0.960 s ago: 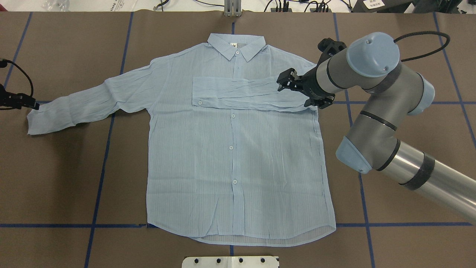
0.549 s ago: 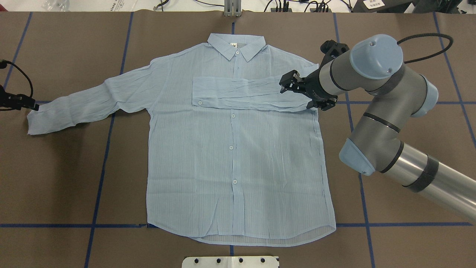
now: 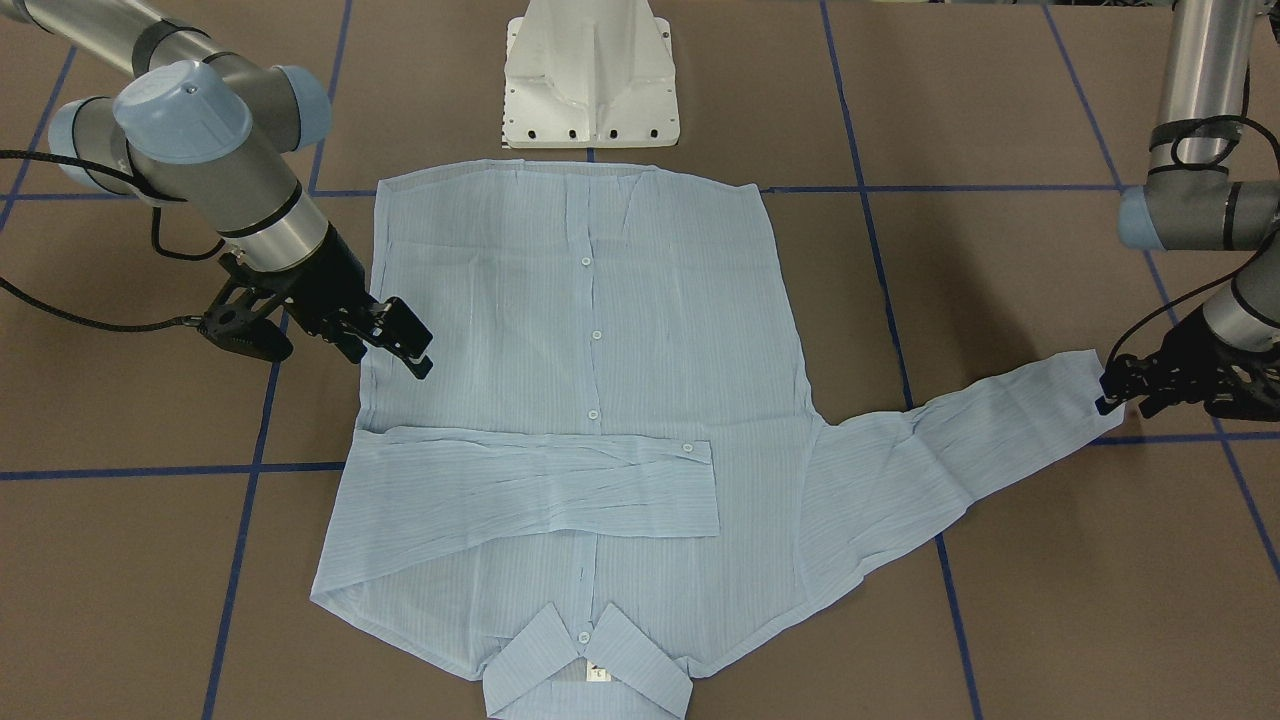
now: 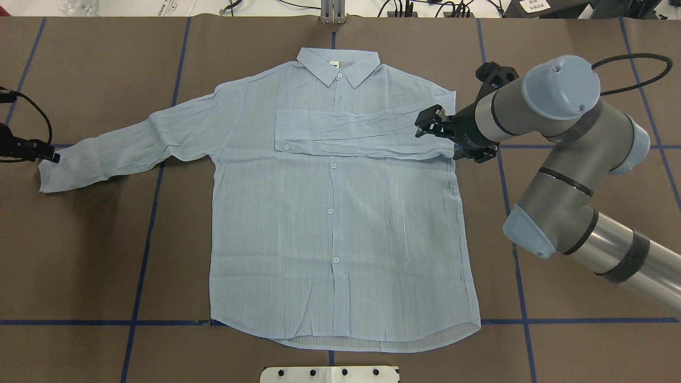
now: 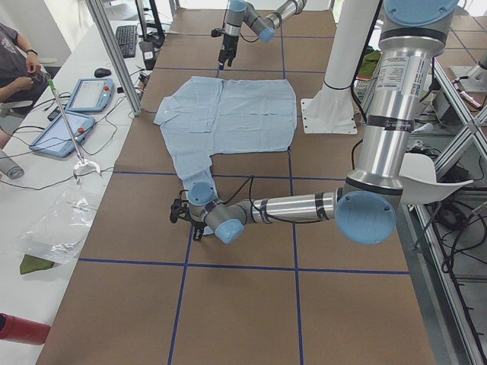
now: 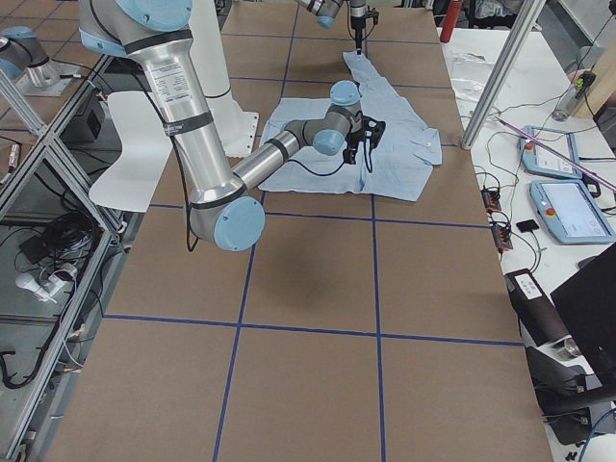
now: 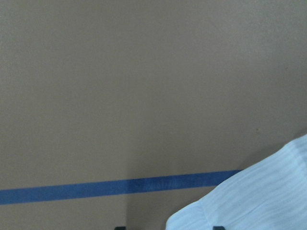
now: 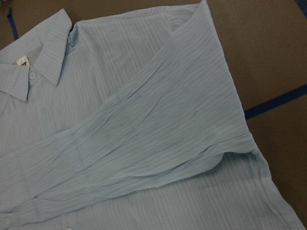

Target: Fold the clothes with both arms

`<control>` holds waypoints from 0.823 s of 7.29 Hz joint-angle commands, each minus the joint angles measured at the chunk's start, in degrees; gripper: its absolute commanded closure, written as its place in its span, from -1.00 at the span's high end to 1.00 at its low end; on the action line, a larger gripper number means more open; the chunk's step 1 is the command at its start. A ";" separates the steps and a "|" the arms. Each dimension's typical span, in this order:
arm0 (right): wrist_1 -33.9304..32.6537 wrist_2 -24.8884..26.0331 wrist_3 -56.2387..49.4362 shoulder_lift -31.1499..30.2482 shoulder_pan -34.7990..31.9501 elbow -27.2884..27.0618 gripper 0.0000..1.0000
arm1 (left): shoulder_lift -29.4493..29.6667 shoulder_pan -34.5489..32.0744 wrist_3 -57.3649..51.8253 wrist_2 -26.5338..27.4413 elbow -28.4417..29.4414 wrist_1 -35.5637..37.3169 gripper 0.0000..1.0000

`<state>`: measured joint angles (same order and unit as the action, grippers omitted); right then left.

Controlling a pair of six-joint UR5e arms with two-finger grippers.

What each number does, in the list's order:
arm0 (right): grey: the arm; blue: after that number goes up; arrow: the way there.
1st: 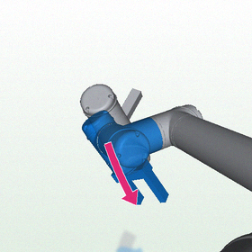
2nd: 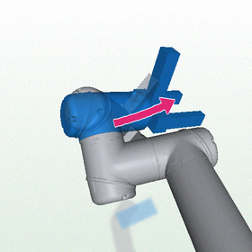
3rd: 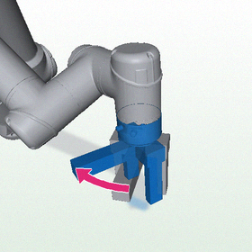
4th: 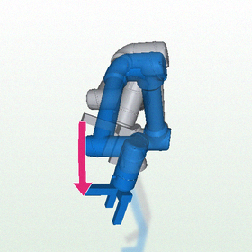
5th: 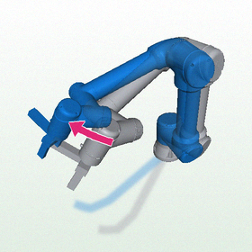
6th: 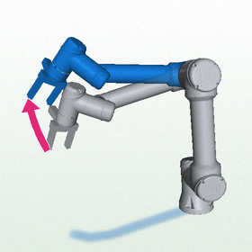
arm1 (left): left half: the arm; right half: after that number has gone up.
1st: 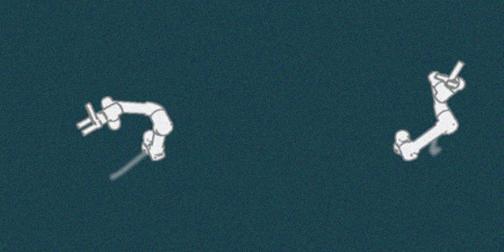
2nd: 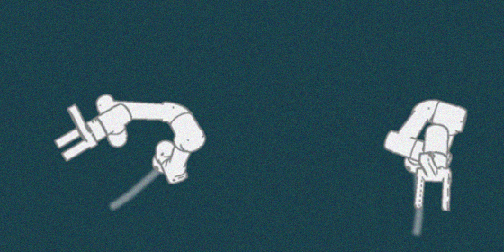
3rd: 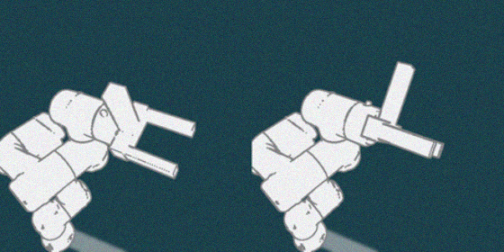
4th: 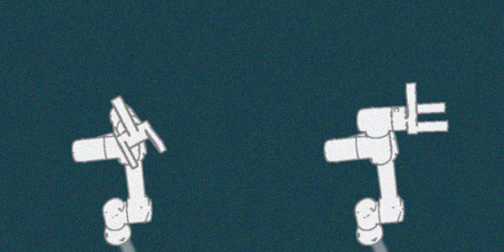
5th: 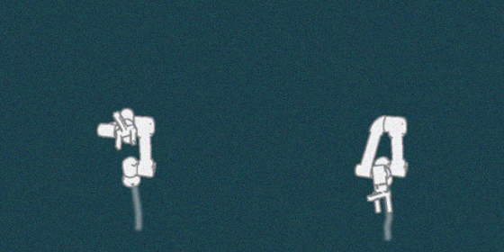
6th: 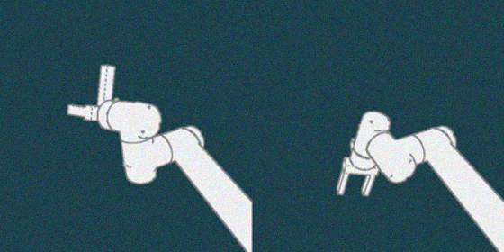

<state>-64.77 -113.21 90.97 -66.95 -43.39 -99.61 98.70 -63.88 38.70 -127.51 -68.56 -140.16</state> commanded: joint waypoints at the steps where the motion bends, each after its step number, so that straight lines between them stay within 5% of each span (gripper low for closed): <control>1: 0.00 0.01 0.00 -0.11 -0.03 -0.05 1.00 | -0.09 0.07 -0.03 -0.64 0.00 0.07 -0.71; 2: 0.00 0.01 0.00 -0.11 -0.03 -0.05 1.00 | -0.09 0.15 -0.03 -0.64 0.00 0.07 -0.92; 4: 0.00 -0.16 0.00 -0.11 -0.38 -0.32 1.00 | -0.09 0.33 0.32 -2.20 -1.48 0.33 -1.00; 6: 0.09 -2.17 -3.31 -2.98 -2.66 -1.54 1.00 | 1.22 0.50 6.96 -6.79 -13.11 10.27 -1.00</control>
<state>-64.76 -114.10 90.21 -67.87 -44.69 -100.24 99.01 -63.55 41.64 -132.45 -74.43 -136.52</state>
